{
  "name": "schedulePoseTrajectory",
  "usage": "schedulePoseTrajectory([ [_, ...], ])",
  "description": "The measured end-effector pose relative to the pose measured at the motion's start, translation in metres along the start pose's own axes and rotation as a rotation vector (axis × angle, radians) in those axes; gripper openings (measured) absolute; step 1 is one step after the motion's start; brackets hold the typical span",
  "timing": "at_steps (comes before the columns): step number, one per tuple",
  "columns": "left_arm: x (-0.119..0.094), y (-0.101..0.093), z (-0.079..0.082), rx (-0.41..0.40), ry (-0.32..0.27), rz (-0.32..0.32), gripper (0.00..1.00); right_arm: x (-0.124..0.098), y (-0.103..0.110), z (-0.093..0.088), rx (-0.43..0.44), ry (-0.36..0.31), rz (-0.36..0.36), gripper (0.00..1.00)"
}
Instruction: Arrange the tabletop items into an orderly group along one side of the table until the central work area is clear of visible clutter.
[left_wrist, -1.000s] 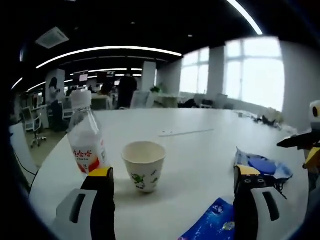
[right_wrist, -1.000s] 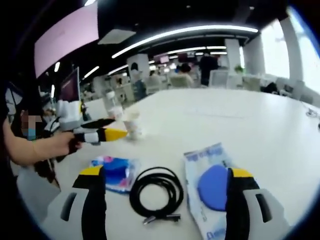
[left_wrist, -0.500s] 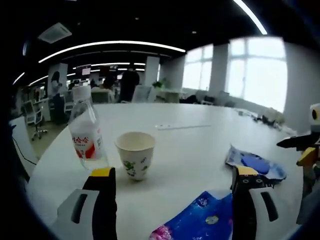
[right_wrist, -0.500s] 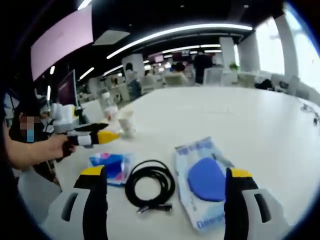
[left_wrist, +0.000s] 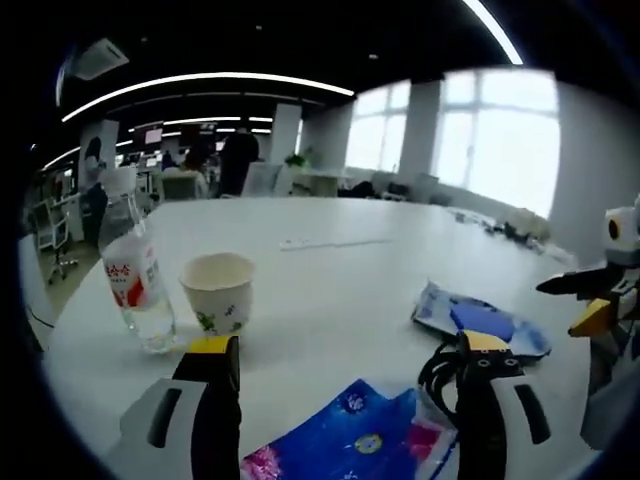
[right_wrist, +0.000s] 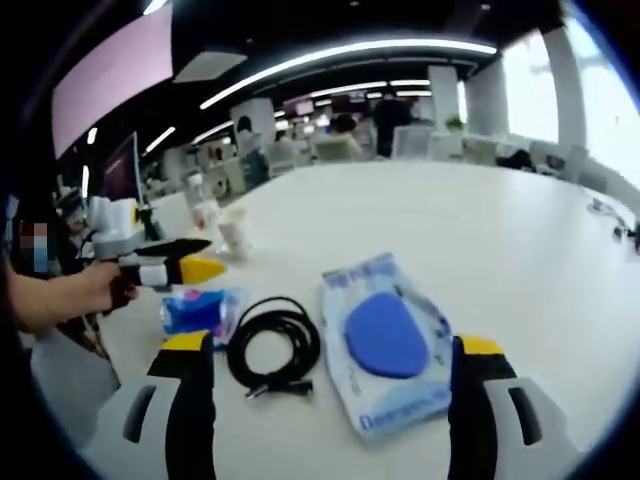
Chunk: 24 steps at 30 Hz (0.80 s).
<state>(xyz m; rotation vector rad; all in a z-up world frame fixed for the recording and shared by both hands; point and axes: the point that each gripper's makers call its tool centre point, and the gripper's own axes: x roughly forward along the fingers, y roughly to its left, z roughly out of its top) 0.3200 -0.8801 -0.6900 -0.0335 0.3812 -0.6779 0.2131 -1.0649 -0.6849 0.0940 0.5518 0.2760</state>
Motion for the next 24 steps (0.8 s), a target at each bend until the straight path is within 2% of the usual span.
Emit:
schedulePoseTrajectory([
  [5,0.013,-0.016,0.002,0.003,0.003,-0.039,0.81,-0.005,-0.013,-0.006,0.077,0.005,-0.023,0.95],
  [13,0.036,-0.030,0.012,0.007,-0.013,-0.082,0.77,-0.010,-0.033,-0.015,0.127,0.020,-0.090,0.92],
  [16,0.045,-0.035,0.015,0.001,-0.023,-0.106,0.70,-0.011,-0.039,-0.019,0.152,0.032,-0.125,0.90],
  [19,0.056,-0.041,0.013,0.008,-0.006,-0.133,0.67,-0.013,-0.045,-0.024,0.140,0.051,-0.160,0.89],
  [24,0.071,-0.047,0.010,0.051,0.024,-0.166,0.61,-0.010,-0.045,-0.031,0.178,0.063,-0.159,0.87],
])
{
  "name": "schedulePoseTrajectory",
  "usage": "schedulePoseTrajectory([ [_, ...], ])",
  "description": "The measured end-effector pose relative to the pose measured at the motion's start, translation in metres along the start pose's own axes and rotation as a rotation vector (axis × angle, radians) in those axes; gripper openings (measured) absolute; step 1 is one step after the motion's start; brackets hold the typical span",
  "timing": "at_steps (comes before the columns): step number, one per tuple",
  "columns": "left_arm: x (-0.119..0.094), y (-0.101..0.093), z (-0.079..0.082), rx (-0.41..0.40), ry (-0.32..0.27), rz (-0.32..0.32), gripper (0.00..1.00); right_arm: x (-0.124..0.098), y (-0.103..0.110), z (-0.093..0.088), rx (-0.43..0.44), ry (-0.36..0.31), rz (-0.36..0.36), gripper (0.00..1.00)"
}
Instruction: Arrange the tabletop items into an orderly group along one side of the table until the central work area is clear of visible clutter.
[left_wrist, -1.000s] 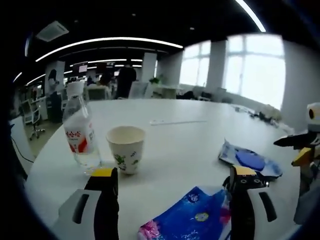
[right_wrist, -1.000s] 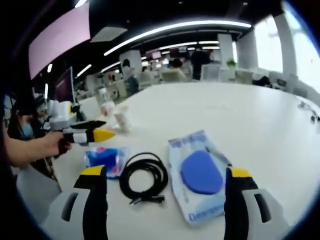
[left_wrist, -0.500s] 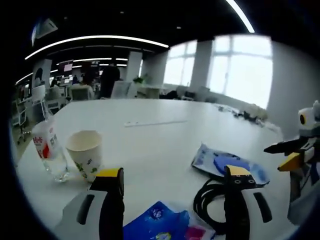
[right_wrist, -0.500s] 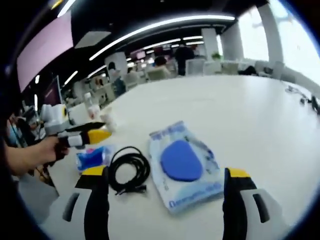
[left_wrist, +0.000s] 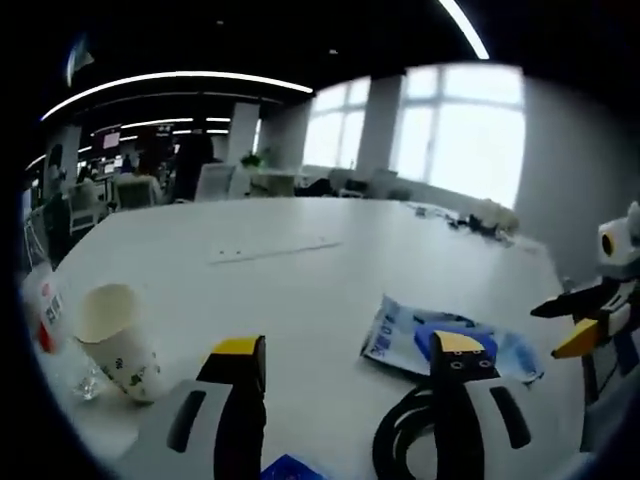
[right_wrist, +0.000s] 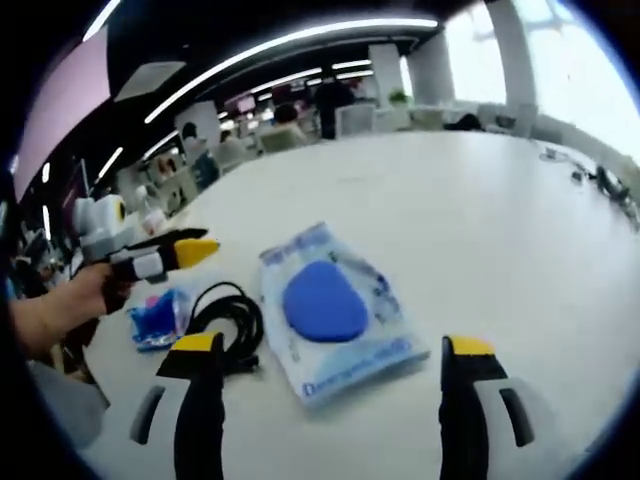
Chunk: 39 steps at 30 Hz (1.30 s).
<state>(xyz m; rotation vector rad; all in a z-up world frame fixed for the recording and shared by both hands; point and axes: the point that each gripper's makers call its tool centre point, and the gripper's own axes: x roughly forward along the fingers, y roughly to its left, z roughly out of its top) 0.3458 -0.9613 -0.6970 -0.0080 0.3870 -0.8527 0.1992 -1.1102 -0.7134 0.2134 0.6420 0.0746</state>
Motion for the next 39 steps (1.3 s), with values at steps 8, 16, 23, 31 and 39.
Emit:
schedulePoseTrajectory([
  [8,0.023,-0.005,-0.009,0.021,0.052,-0.050,0.54,0.004,0.001,-0.009,0.072,0.021,-0.020,0.81],
  [16,0.041,-0.007,-0.020,0.033,0.094,-0.076,0.49,0.010,-0.005,-0.016,0.126,0.054,-0.085,0.73],
  [23,0.055,-0.013,-0.027,0.045,0.130,-0.106,0.43,0.013,-0.002,-0.025,0.170,0.075,-0.114,0.61],
  [31,0.065,-0.014,-0.037,0.072,0.172,-0.117,0.36,0.013,-0.007,-0.031,0.200,0.086,-0.135,0.51],
  [39,0.070,-0.014,-0.044,0.063,0.199,-0.124,0.26,0.013,-0.011,-0.039,0.251,0.112,-0.143,0.39],
])
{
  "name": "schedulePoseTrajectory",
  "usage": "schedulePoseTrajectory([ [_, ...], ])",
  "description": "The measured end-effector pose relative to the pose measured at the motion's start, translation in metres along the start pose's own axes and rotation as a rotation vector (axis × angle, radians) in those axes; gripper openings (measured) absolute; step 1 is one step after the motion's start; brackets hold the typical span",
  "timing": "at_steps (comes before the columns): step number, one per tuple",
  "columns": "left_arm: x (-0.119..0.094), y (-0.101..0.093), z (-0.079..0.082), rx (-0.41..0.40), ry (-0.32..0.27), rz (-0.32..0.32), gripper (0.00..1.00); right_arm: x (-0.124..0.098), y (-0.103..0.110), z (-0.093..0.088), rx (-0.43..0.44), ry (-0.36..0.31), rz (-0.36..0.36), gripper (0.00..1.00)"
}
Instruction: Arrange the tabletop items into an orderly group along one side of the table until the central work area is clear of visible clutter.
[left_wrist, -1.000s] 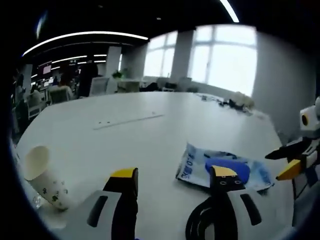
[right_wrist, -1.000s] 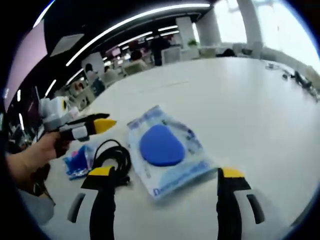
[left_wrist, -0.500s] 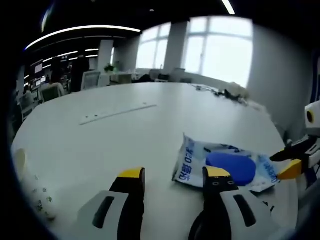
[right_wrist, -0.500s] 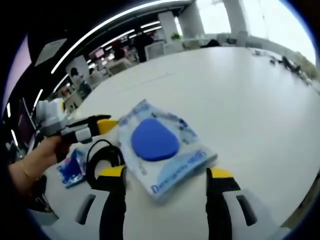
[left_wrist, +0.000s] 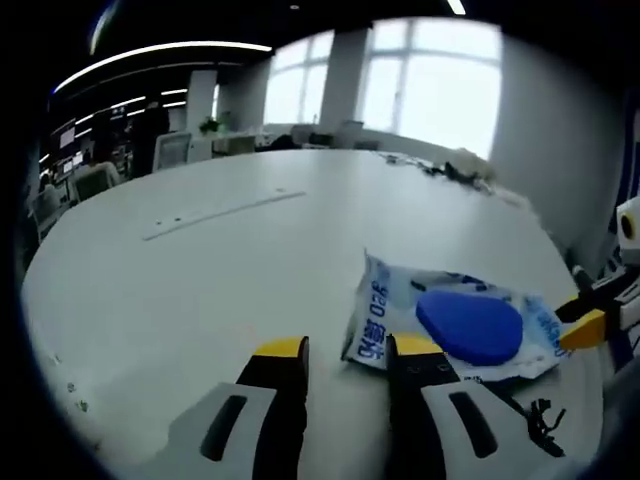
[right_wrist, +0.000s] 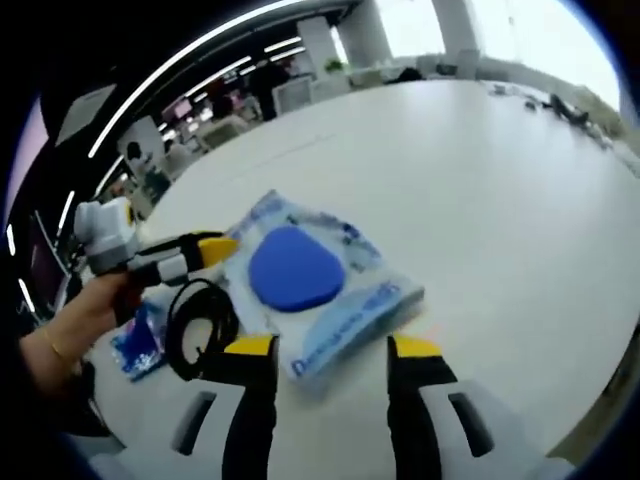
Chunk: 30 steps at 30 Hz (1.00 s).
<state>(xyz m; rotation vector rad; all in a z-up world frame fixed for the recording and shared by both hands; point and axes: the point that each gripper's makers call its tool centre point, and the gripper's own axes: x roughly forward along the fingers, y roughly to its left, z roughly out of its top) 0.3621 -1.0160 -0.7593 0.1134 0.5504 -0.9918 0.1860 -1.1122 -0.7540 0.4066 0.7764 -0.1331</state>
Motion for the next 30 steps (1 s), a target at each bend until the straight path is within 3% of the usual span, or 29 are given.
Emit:
schedulePoseTrajectory([
  [7,0.001,-0.007,-0.001,-0.025,0.011,-0.032,0.14,0.001,-0.002,-0.006,0.033,0.020,0.014,0.32],
  [15,-0.001,-0.006,-0.006,-0.070,0.049,-0.027,0.12,0.002,0.002,-0.009,0.050,0.032,0.034,0.23],
  [20,-0.003,-0.008,-0.008,-0.045,0.060,-0.027,0.09,0.002,0.000,-0.006,0.070,0.008,0.031,0.17],
  [22,-0.003,-0.008,-0.008,-0.039,0.065,-0.026,0.07,0.002,0.000,-0.003,0.059,-0.004,0.030,0.11],
  [28,-0.006,-0.011,-0.008,-0.024,0.075,-0.023,0.03,0.001,0.002,-0.003,0.019,-0.008,0.031,0.08],
  [30,-0.008,-0.012,-0.008,0.027,0.078,-0.014,0.01,0.001,0.003,0.000,0.008,-0.018,0.032,0.06],
])
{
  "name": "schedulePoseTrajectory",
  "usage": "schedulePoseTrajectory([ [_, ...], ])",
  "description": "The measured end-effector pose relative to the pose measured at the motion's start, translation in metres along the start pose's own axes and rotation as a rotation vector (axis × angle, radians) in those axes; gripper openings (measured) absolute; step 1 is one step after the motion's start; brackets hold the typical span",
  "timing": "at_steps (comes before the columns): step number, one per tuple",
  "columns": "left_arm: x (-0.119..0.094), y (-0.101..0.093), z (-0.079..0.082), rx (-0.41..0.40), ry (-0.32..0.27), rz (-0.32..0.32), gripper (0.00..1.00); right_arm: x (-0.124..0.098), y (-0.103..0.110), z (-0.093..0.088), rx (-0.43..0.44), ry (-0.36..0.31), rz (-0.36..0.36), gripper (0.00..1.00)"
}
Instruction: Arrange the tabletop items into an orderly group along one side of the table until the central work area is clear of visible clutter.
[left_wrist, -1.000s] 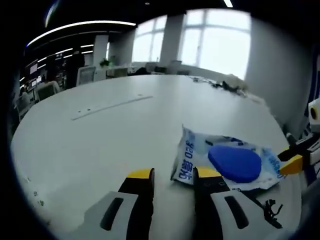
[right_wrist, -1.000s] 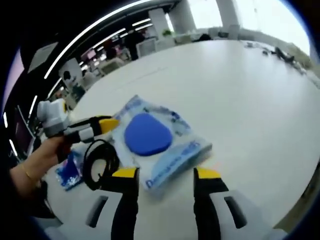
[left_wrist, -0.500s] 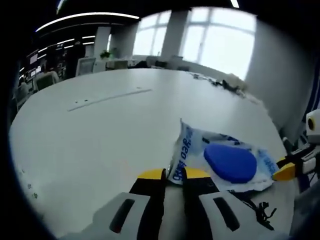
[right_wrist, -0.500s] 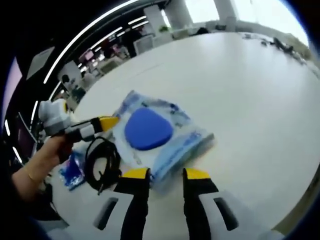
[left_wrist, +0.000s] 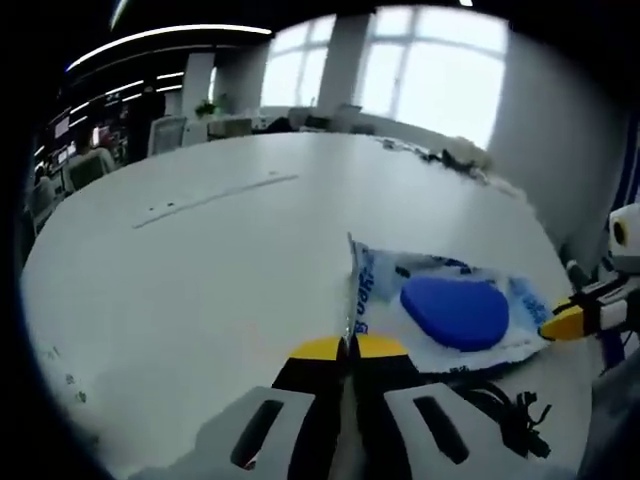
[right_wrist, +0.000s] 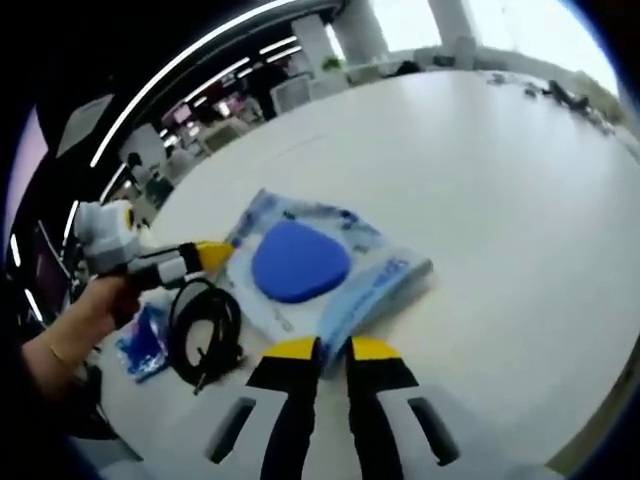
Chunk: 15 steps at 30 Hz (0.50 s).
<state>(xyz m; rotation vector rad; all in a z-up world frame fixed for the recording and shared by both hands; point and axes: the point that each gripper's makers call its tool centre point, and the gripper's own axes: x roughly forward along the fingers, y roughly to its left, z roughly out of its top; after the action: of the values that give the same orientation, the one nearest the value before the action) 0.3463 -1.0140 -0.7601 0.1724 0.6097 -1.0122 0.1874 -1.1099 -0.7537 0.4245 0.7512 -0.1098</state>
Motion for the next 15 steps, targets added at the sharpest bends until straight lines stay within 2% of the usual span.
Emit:
schedulePoseTrajectory([
  [2,-0.002,-0.001,0.003,0.048,-0.007,0.007,0.01,0.000,0.000,0.002,-0.023,-0.004,-0.003,0.05],
  [4,-0.004,-0.002,0.004,0.058,-0.005,0.013,0.01,-0.001,0.001,0.004,-0.059,-0.003,-0.007,0.04],
  [8,-0.006,0.001,0.003,0.019,0.000,0.014,0.01,-0.003,0.005,0.011,-0.189,-0.019,-0.025,0.02],
  [13,-0.011,0.006,0.008,0.016,-0.012,0.036,0.01,-0.004,0.012,0.024,-0.241,-0.069,-0.013,0.02],
  [15,-0.013,0.006,0.012,0.006,-0.030,0.027,0.01,-0.005,0.010,0.029,-0.281,-0.072,-0.033,0.01],
])
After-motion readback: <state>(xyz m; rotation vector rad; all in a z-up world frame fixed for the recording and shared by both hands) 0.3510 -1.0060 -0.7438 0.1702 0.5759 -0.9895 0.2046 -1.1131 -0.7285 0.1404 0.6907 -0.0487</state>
